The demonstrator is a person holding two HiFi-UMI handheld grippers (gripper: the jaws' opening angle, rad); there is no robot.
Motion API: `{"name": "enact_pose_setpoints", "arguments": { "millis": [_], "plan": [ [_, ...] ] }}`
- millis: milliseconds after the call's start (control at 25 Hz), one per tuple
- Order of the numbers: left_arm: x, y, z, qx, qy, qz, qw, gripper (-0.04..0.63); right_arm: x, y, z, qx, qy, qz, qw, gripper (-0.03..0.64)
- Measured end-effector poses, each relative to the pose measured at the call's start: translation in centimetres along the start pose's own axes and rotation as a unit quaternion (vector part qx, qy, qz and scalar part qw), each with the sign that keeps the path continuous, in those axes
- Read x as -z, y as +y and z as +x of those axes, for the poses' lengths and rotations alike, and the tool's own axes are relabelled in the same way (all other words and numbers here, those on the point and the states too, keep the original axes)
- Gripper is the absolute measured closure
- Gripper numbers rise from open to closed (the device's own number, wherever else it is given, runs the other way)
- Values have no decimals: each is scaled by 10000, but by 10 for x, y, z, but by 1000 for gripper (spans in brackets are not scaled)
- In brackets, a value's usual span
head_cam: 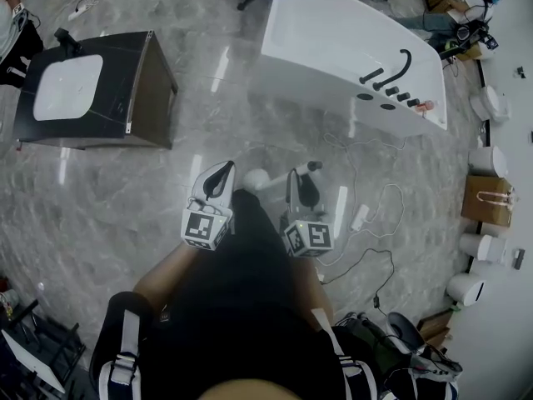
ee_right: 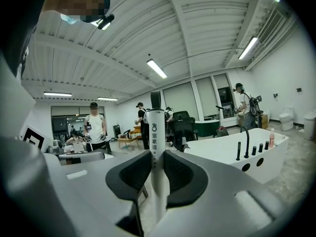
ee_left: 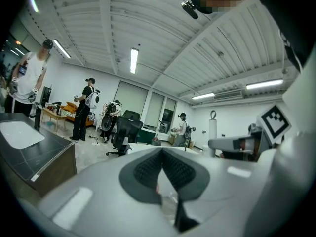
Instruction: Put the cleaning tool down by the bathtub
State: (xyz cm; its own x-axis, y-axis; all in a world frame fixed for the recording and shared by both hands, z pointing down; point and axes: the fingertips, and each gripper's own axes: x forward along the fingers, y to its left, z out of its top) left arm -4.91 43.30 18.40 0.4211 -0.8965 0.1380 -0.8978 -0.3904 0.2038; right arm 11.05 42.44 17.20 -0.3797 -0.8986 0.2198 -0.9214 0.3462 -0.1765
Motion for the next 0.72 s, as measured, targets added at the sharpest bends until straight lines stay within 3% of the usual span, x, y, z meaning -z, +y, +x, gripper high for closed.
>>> {"name": "enact_pose_setpoints", "arguments": {
  "millis": [720],
  "plan": [
    [1,11,129,-494,130,386,9979,586,-12,-75,124,-642,182,15,9978,532]
  ]
}}
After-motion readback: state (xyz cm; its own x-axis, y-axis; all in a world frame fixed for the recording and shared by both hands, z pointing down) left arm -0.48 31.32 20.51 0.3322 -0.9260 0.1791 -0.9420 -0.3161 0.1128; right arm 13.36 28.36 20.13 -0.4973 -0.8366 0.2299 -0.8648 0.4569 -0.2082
